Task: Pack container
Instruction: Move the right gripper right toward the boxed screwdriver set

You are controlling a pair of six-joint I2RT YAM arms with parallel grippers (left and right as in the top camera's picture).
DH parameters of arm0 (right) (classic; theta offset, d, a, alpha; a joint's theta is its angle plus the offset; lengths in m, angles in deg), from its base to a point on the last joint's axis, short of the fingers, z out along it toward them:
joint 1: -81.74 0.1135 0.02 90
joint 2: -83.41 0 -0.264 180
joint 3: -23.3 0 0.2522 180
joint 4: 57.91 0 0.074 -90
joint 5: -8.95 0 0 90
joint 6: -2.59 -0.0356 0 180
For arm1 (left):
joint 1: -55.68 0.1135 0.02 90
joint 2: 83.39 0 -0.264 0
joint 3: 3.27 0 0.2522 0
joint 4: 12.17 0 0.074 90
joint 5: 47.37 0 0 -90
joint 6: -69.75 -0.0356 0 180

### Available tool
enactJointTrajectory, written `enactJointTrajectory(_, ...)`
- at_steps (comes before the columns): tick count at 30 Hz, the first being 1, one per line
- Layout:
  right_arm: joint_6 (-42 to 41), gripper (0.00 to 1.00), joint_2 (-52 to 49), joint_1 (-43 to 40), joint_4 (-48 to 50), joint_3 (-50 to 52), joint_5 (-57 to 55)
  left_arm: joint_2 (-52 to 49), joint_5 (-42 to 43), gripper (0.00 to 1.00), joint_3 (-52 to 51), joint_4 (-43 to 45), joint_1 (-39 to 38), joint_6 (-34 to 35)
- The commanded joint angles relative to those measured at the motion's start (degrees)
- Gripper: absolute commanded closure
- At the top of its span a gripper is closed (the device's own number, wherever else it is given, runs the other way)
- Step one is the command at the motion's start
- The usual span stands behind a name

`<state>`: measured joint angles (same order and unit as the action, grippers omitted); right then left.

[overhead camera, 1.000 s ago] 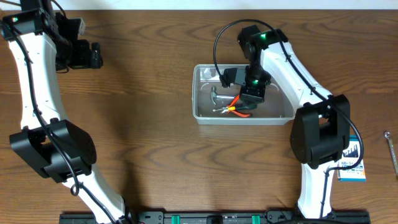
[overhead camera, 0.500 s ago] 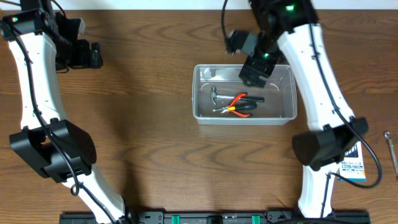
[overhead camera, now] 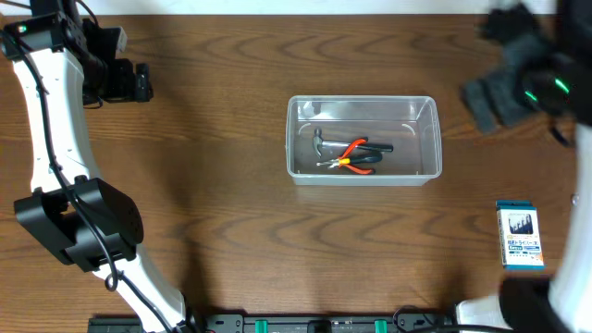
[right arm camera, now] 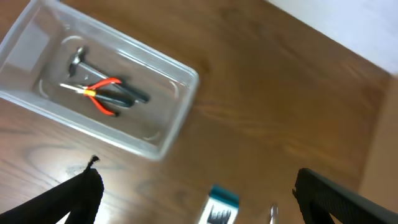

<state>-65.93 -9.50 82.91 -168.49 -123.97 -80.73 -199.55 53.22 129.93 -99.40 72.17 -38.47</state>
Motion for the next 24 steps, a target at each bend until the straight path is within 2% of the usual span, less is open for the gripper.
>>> enactJointTrajectory(1, -3.23, 0.01, 7.41, -2.91, -0.50, 7.28, 0.63, -0.66, 0.72, 0.02, -0.39, -0.20, 0.20, 0.09)
enactJointTrajectory(8, -2.60, 0.01, 20.94, -6.03, -0.46, 29.29, -2.49, -0.66, 0.72, 0.02, -0.39, -0.20, 0.20, 0.09)
enactJointTrajectory(12, -4.46, 0.01, 24.06, -6.03, -0.48, 36.61, -4.20, -0.66, 0.72, 0.02, -0.39, -0.20, 0.20, 0.07)
enactJointTrajectory(19, -18.91, 0.01, 24.33, -6.43, 1.03, 38.82, -6.64, -0.66, 0.72, 0.02, -0.39, -0.20, 0.20, 0.09)
enactJointTrajectory(24, -33.99, 0.01, 24.33, -10.49, 1.31, 38.82, -17.90, -0.66, 0.72, 0.02, -0.39, -0.20, 0.20, 0.09)
